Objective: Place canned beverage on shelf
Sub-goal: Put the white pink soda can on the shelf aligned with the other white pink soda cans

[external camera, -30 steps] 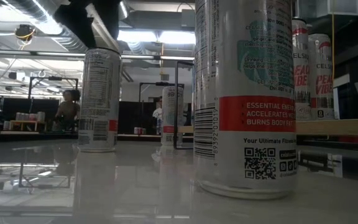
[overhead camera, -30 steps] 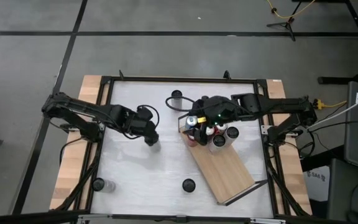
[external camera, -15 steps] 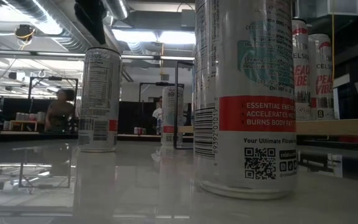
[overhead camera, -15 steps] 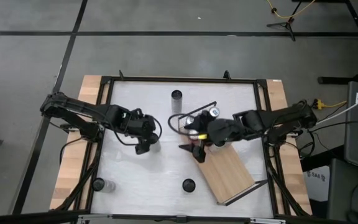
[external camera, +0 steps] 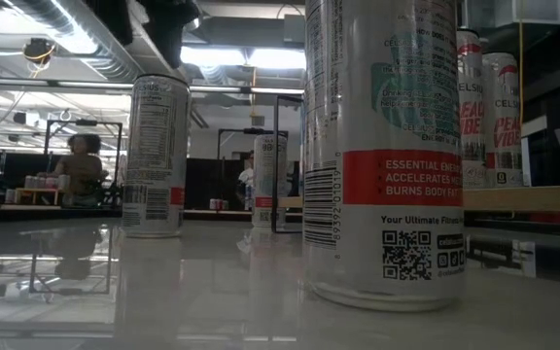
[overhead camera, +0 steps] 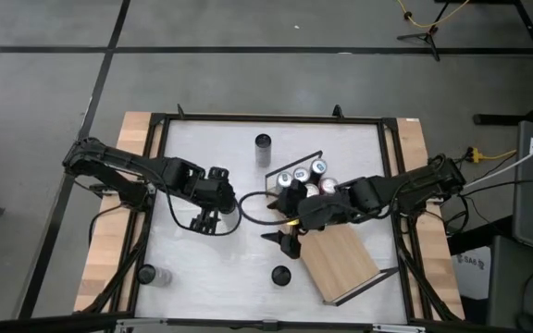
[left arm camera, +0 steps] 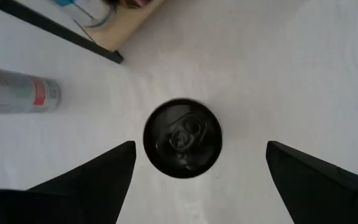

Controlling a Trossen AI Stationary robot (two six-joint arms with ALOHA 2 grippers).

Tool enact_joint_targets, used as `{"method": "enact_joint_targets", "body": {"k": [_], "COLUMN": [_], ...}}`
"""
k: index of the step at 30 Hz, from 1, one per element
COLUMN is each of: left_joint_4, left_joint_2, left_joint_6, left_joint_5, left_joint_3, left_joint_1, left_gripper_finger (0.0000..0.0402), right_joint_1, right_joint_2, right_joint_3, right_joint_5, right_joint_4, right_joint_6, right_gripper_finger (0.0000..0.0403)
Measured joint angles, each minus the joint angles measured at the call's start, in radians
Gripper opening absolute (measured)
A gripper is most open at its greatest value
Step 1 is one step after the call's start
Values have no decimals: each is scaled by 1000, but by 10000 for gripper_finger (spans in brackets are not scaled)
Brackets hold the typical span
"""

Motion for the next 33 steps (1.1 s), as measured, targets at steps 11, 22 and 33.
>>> {"method": "enact_joint_targets", "body": {"k": [11, 22, 33], "left_joint_4": [-11, -17, -16], "left_joint_2": [79, 181, 223], "left_joint_6": [187, 208, 74], "left_joint_5": [3, 22, 36], "left_joint_3": [1, 1, 0], "left_joint_1": [28, 58, 56], "left_gripper_finger": [353, 353, 289], "right_joint_1": [0, 0, 0], "right_joint_2": [16, 17, 17], "right_joint_3": [0, 0, 0], "right_joint_5": [-23, -105, -134], "right_joint_4": [-4, 33, 51], "right_joint_6": [0, 0, 0], "right_gripper_finger": [374, 374, 374]}}
